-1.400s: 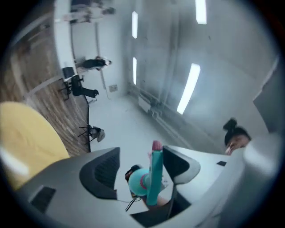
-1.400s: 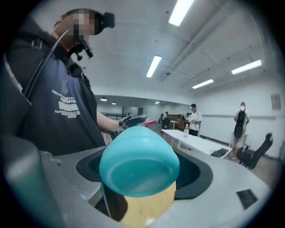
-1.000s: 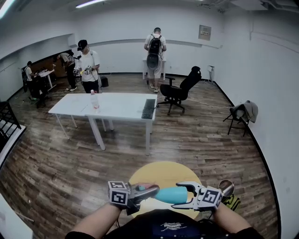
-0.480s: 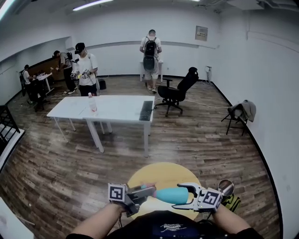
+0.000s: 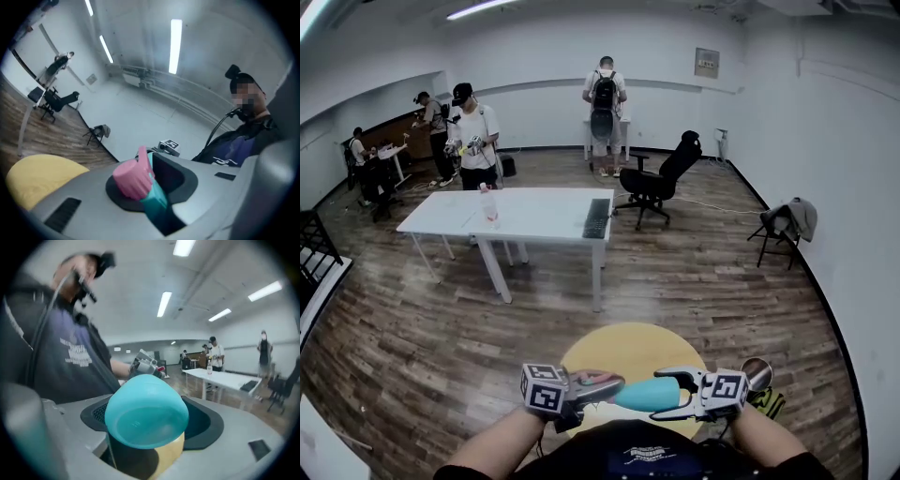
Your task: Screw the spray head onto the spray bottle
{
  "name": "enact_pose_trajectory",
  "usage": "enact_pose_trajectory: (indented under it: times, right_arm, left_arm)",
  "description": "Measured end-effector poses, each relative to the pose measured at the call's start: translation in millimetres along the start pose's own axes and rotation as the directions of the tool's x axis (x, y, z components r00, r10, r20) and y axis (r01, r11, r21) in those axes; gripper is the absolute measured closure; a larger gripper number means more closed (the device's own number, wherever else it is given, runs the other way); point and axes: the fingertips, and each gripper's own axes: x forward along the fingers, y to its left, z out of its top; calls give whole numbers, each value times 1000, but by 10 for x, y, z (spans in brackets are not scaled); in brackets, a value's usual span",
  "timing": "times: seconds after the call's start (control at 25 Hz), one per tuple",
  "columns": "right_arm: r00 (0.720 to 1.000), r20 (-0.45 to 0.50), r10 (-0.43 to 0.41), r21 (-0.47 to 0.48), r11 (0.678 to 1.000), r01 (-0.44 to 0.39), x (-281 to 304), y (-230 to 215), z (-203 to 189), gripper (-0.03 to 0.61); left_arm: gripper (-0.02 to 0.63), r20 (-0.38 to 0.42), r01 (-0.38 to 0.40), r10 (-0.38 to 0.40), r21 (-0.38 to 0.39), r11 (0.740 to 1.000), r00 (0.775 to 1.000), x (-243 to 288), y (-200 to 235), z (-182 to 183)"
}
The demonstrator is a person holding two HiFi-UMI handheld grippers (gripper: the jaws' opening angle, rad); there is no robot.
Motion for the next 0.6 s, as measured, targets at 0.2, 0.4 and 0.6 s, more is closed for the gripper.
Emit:
enact_pose_trajectory:
  times: [0.2,0.4,0.6]
  right_arm:
    - [984,129,119,265,953,-150,5,-54,-130,150]
    - [983,160,93,331,933,-142,35,-108,-70,150]
    - [982,190,-22,256,966,-28,-27,-188,172,150]
  left_arm:
    - [525,-205,-72,78,36,997,976,145,18,42]
    - [515,-134,-106,89,-124,987,987,58,161,7]
    - [454,319,145,28,-506,850,947,-214,223,167]
